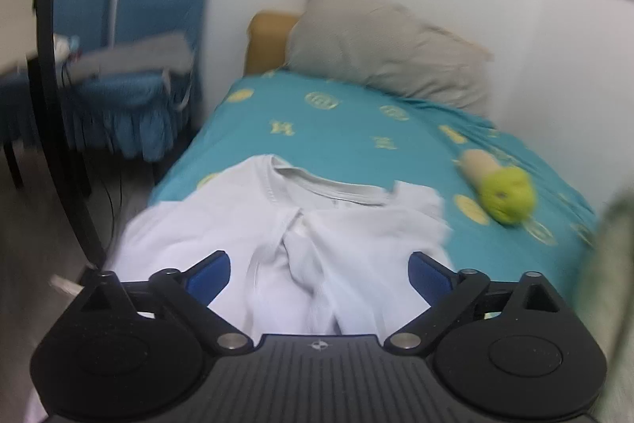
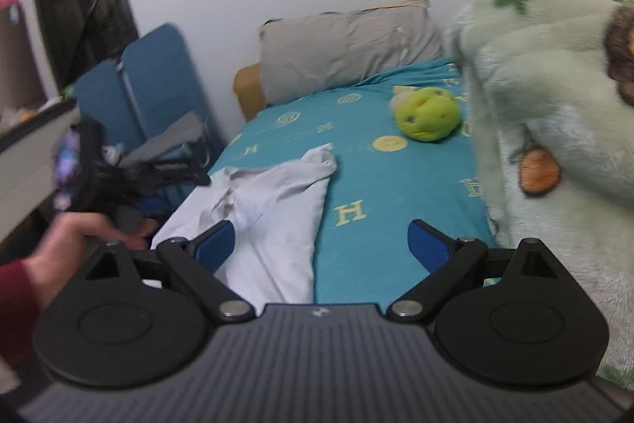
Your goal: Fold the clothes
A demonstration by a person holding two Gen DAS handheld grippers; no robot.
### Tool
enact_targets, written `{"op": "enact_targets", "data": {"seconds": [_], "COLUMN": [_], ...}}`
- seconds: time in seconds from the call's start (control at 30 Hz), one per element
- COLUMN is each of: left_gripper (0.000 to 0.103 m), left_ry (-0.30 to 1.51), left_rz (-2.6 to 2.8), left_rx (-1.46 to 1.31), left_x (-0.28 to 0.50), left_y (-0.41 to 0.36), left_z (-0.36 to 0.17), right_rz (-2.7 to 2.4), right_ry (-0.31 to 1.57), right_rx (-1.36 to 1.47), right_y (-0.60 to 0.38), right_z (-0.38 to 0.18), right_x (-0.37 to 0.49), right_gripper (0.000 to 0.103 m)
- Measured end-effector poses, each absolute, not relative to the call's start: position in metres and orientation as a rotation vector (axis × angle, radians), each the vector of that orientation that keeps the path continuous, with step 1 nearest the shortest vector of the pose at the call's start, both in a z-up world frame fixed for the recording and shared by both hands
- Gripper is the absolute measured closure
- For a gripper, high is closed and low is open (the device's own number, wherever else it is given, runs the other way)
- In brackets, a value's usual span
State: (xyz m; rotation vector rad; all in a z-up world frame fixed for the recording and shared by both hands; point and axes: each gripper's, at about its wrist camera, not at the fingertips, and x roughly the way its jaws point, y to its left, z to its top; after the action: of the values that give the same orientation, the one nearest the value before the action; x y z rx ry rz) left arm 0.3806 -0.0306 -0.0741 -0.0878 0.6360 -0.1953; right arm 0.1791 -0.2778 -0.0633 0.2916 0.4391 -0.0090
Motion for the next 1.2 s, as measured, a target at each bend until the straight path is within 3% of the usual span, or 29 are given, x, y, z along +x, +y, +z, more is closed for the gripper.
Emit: {"op": "enact_targets", "data": {"seconds": [0.2, 0.23, 0.27, 0.3, 0.33, 0.37, 0.4, 0.6, 0.73, 0.8, 0.83, 1.07, 1.2], "left_gripper": [0.002, 0.002, 0.002, 0.002, 0.002, 0.002, 0.002, 0.004, 0.005, 0.005, 0.005, 0.007, 0.020], "left_ry": [0.546, 0.535, 0.518, 0.501, 0.484, 0.470, 0.457, 0.569, 0.603, 0.630, 0.647, 0.783, 0.888], "left_rz": [-0.205, -0.196, -0.187, -0.177, -0.168, -0.166, -0.165, -0.274, -0.348, -0.384, -0.400, -0.531, -0.602], "left_rx": [-0.018, -0.010, -0.009, -0.009, -0.011, -0.025, -0.041, -0.179, -0.134, -0.142, -0.150, -0.153, -0.156], "left_x": [0.232, 0.209, 0.190, 0.172, 0.154, 0.138, 0.122, 0.086, 0.082, 0.083, 0.084, 0.089, 0.096], "left_y": [-0.021, -0.019, -0.017, -0.014, -0.011, -0.008, -0.005, 0.003, -0.016, -0.025, -0.030, -0.087, -0.133], "left_z": [-0.031, -0.027, -0.024, -0.021, -0.019, -0.020, -0.021, -0.047, -0.059, -0.065, -0.069, -0.099, -0.121], "right_rz": [0.079, 0.090, 0.097, 0.099, 0.101, 0.102, 0.103, 0.088, 0.060, 0.045, 0.038, -0.014, -0.076], "right_ry": [0.390, 0.368, 0.359, 0.367, 0.378, 0.387, 0.397, 0.371, 0.345, 0.332, 0.326, 0.279, 0.260], "right_rx": [0.294, 0.302, 0.297, 0.280, 0.262, 0.247, 0.232, 0.243, 0.282, 0.300, 0.309, 0.371, 0.423], "right_y": [-0.263, -0.262, -0.260, -0.258, -0.255, -0.253, -0.250, -0.256, -0.272, -0.280, -0.285, -0.313, -0.333], "right_z": [-0.045, -0.040, -0.035, -0.030, -0.027, -0.024, -0.021, 0.000, 0.002, 0.002, 0.002, 0.002, -0.002], "right_x": [0.156, 0.150, 0.145, 0.141, 0.136, 0.130, 0.123, 0.080, 0.069, 0.064, 0.062, 0.045, 0.040], "right_gripper": [0.006, 0.012, 0.032, 0.041, 0.057, 0.081, 0.091, 0.096, 0.089, 0.046, 0.004, 0.000, 0.000]}}
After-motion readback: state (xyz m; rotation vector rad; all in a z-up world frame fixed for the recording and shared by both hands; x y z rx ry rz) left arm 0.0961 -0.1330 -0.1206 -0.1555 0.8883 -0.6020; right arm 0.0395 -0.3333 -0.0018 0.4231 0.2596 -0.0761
